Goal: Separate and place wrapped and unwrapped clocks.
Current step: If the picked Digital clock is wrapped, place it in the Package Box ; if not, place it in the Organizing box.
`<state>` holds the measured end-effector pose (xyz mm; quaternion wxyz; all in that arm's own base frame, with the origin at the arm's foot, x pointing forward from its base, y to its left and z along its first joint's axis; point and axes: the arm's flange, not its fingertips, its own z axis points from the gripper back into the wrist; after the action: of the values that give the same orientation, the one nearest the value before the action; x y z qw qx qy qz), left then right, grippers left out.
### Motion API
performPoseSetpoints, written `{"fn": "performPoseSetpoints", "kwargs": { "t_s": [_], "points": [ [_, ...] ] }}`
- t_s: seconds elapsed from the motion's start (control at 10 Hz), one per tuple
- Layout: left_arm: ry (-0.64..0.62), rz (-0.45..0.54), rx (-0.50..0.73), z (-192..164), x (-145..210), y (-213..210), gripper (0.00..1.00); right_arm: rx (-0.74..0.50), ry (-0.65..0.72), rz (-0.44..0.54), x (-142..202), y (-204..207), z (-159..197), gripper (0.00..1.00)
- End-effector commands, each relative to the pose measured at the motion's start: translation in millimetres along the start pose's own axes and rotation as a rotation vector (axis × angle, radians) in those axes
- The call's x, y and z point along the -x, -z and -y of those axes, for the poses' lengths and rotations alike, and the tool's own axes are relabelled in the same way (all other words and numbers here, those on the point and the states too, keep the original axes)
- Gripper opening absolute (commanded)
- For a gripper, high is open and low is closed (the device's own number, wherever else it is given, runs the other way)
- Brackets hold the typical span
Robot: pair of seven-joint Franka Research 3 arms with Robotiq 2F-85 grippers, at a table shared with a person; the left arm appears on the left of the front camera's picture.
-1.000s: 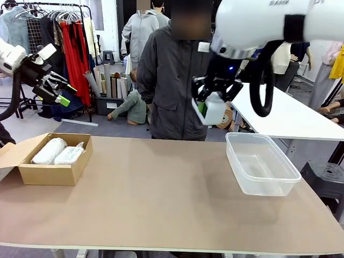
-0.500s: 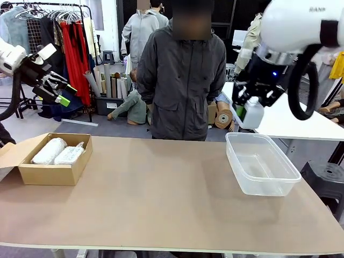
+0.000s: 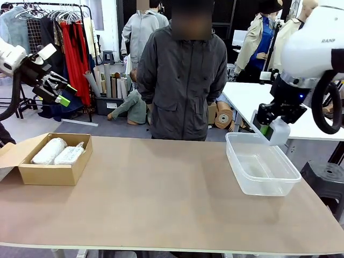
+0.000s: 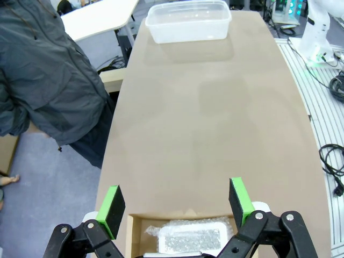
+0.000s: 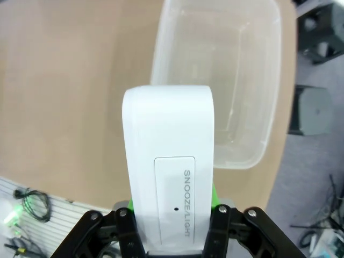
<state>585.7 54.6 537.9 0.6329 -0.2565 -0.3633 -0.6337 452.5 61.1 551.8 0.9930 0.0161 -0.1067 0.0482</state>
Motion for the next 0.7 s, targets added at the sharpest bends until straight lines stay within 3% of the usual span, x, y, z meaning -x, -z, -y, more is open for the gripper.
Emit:
{"fn": "performPoseSetpoints", "kwargs": {
  "t_s": [0.0, 0.1, 0.6],
  "points": [
    [0.013, -0.004, -0.003, 2, 0, 1, 1.00, 0.001, 0.050, 0.097, -3, 12, 9, 0.00],
    [0.013, -0.004, -0.003, 2, 0, 1, 1.00, 0.000, 0.000, 0.000, 0, 0, 0, 0.00],
    [0.013, -0.004, -0.003, 2, 0, 1, 1.00, 0.003, 0.002, 0.000, 2, 9, 1, 0.00]
  ]
}}
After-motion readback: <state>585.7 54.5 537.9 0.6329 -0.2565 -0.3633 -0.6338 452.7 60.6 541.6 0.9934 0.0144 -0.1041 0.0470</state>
